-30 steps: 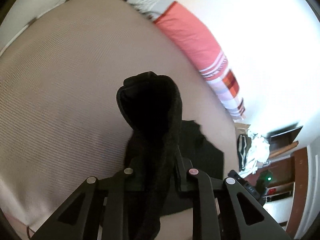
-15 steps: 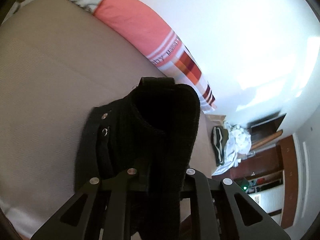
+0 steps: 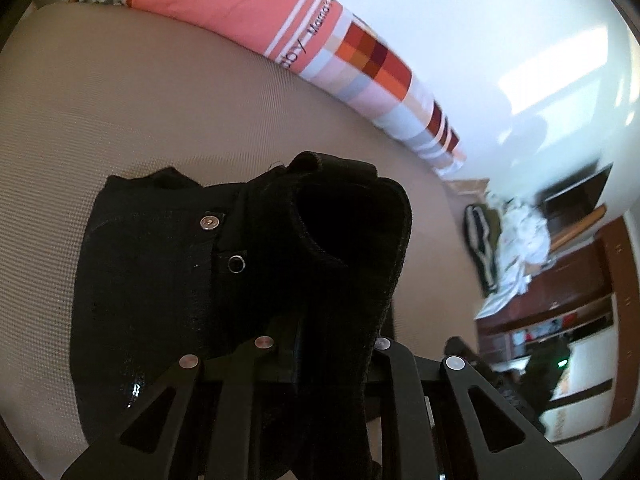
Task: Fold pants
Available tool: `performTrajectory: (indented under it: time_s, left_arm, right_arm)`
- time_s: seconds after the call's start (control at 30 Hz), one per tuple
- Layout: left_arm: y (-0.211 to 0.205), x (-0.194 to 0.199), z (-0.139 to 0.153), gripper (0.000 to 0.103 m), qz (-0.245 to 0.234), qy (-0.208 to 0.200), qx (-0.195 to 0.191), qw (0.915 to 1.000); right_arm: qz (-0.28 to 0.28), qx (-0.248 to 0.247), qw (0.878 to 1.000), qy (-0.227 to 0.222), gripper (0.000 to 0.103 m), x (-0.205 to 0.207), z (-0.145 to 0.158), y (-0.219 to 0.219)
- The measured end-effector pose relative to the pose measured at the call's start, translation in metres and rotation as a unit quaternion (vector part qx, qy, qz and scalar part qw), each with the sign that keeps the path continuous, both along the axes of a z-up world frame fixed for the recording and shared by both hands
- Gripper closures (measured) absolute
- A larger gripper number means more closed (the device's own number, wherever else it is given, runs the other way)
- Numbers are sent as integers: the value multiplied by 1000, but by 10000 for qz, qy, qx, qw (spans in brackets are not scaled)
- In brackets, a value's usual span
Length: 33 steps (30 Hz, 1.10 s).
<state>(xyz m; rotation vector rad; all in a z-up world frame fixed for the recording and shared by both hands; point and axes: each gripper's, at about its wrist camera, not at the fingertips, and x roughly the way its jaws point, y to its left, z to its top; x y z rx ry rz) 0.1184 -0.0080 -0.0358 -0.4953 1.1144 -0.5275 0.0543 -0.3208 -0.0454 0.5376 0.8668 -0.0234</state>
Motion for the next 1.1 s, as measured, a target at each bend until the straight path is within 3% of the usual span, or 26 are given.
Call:
performTrajectory:
  time_s: [0.23,0.53,0.73,0.8,0.83,1.1]
  left_arm:
    - [-13,-3,-17,87,41,5,221,9997]
    - [-22,-6,-18,85,75,-119,411,9991]
    - [-25,-9,-16,73,113,-114,444,9989]
    - [-26,-12,-13,50,13,-130,257,9996]
    - [-26,-14,-10,47,-30,-154,146,9998]
    - [-14,-33,16,40,144,-788,449,9958]
  right_arm:
    - [170,-81,9998,119,34,3,-2,8]
    - [236,-98,9996,141,34,3,-3,11]
    - [235,-116,9996,122,34,5,-2,11]
    - [196,-91,9997,140,34,6,-3,10]
    - [184,-65,9997,141,34,6,-3,10]
    - [220,-55,9997,131,34,4,-4,10]
